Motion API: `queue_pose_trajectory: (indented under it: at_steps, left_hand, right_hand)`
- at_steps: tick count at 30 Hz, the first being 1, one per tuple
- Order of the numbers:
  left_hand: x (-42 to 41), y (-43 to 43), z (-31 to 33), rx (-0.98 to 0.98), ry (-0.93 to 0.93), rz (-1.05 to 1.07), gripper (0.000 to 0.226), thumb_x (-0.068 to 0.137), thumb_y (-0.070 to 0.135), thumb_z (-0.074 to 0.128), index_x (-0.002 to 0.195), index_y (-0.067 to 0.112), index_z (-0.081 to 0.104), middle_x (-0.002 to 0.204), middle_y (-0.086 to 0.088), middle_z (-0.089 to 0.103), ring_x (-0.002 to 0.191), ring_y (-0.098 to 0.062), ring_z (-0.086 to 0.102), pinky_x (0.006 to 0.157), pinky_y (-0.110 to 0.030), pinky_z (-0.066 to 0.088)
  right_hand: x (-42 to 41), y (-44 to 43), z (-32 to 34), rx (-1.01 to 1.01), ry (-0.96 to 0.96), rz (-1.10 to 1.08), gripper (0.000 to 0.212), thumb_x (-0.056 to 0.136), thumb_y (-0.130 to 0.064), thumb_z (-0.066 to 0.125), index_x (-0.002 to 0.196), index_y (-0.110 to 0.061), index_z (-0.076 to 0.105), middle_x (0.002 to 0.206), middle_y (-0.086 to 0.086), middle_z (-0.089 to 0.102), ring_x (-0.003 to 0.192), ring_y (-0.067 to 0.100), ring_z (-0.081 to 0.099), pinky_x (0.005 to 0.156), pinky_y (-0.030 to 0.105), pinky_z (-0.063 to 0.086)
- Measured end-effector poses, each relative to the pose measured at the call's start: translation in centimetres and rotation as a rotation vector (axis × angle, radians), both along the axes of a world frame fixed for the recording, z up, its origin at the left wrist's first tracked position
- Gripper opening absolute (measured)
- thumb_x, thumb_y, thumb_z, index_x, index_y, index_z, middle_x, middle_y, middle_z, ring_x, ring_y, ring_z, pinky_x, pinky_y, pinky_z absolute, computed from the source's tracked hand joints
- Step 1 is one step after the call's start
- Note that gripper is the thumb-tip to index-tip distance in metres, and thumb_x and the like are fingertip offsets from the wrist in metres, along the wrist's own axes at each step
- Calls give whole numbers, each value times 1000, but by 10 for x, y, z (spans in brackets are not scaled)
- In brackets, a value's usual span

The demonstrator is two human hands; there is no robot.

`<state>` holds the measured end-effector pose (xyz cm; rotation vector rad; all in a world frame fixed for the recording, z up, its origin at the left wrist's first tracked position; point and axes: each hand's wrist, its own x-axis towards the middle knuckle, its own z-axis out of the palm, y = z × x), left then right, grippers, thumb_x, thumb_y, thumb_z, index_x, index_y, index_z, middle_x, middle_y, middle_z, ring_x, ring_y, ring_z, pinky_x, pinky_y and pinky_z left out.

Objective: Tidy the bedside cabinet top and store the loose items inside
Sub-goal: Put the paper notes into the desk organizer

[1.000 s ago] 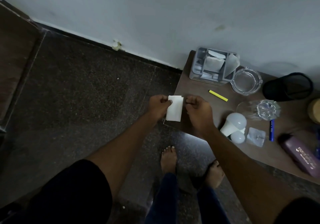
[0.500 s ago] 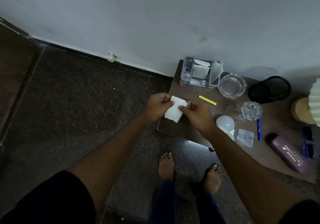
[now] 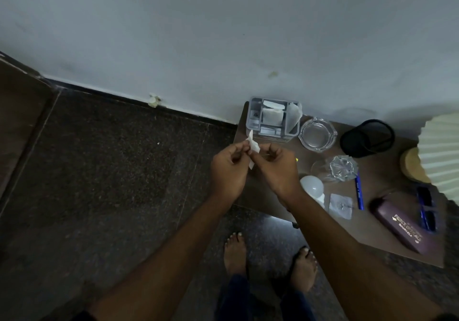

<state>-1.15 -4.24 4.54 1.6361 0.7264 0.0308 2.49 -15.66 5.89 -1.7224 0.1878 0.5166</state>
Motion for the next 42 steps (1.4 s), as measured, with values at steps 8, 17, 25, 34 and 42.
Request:
queue_pose_trajectory:
  at_steps: [8, 17, 25, 34, 42]
  left_hand:
    - [32, 2, 19, 16, -83, -10, 39, 91, -5, 59, 126, 8, 68, 112, -1, 76, 105, -5, 71, 92, -19, 56]
    - [83, 11, 34, 34, -137, -52, 42, 90, -9, 54, 127, 5, 68, 115, -7, 75, 107, -16, 71, 95, -34, 59]
    - [97, 15, 23, -16, -130, -78, 42, 92, -14, 50, 127, 2, 66, 117, -10, 74, 111, -22, 70, 92, -29, 59]
    - [105, 20, -4, -56, -60, -96, 38, 93, -9, 54, 126, 2, 67, 116, -10, 74, 108, -21, 72, 92, -30, 59]
    - [107, 29, -13, -81, 33, -53, 33, 93, -3, 61, 125, 3, 69, 116, -10, 75, 108, -21, 72, 100, -43, 57]
  right_hand:
    - [25, 3, 20, -70, -250, 66, 19, 86, -3, 71, 104, -8, 72, 85, 12, 73, 78, 23, 69, 75, 39, 57]
    - [62, 14, 31, -119, -375, 154, 35, 85, 4, 65, 119, -4, 65, 104, 8, 74, 97, 23, 71, 88, 40, 57]
    - [72, 18, 19, -166, -387, 175, 41, 90, -2, 64, 130, -7, 60, 107, 5, 73, 97, 19, 70, 89, 42, 58]
    - [72, 25, 4, -193, -324, 161, 40, 87, 0, 60, 127, -8, 61, 102, 6, 73, 94, 21, 70, 88, 46, 56]
    - [77, 36, -6, -347, -316, 263, 33, 86, -5, 61, 118, -3, 62, 103, 16, 72, 92, 31, 68, 80, 48, 55]
